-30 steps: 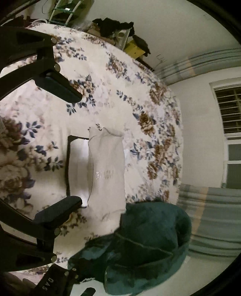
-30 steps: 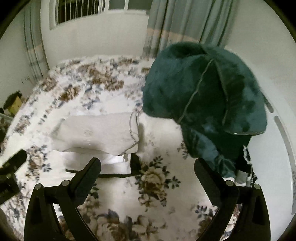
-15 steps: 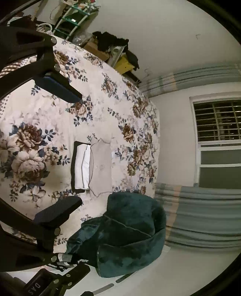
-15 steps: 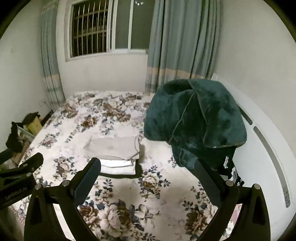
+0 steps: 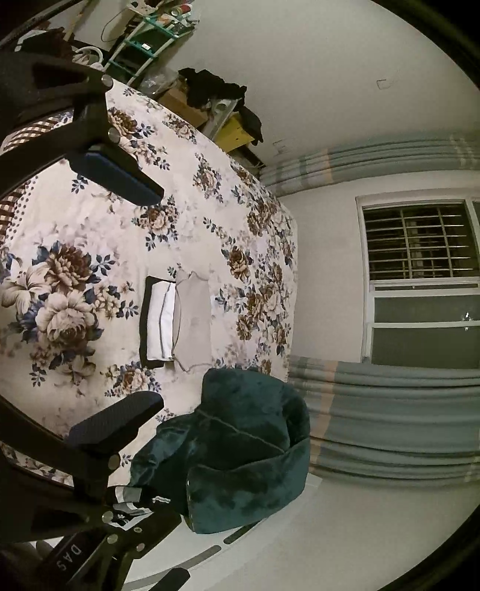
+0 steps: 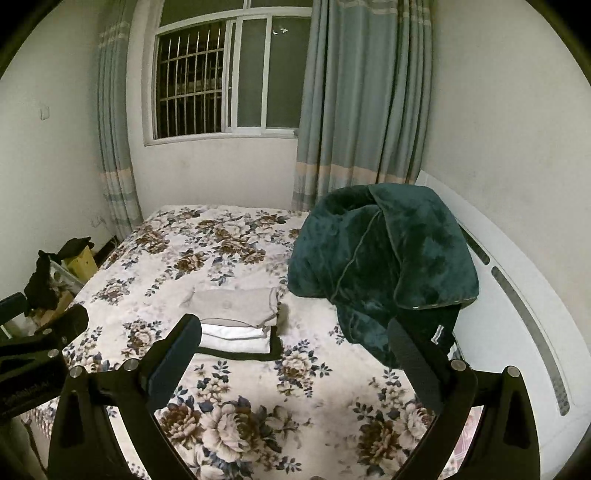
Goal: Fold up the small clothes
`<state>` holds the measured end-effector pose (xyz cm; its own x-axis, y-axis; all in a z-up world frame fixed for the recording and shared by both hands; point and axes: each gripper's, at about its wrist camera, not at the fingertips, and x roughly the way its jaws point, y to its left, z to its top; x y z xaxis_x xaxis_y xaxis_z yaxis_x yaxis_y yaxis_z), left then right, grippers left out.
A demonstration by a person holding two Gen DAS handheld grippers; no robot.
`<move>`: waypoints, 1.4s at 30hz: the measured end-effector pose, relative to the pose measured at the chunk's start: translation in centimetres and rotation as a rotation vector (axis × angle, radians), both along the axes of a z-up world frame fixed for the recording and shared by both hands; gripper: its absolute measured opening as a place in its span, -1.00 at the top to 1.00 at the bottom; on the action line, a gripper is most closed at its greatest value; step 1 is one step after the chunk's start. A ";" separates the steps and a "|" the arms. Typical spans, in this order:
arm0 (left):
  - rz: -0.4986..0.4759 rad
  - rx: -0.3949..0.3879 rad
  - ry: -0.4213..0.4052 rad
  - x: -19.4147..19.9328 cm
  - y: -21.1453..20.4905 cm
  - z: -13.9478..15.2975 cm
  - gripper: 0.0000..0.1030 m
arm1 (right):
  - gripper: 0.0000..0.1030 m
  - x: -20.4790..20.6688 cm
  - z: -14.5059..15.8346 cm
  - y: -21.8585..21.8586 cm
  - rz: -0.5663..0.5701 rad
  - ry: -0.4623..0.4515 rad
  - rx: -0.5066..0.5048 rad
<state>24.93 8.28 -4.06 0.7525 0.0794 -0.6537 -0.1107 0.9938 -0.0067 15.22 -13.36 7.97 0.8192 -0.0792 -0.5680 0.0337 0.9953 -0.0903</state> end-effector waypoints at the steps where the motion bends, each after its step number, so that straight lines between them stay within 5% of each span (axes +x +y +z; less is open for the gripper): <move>1: 0.002 -0.002 0.001 -0.1 0.0 0.0 -0.99 | -0.98 -0.1 0.0 0.0 0.001 -0.002 0.003; 42: 0.067 0.036 -0.062 -2.7 0.6 2.0 -1.00 | -1.00 0.1 0.9 -0.4 0.054 -0.025 0.026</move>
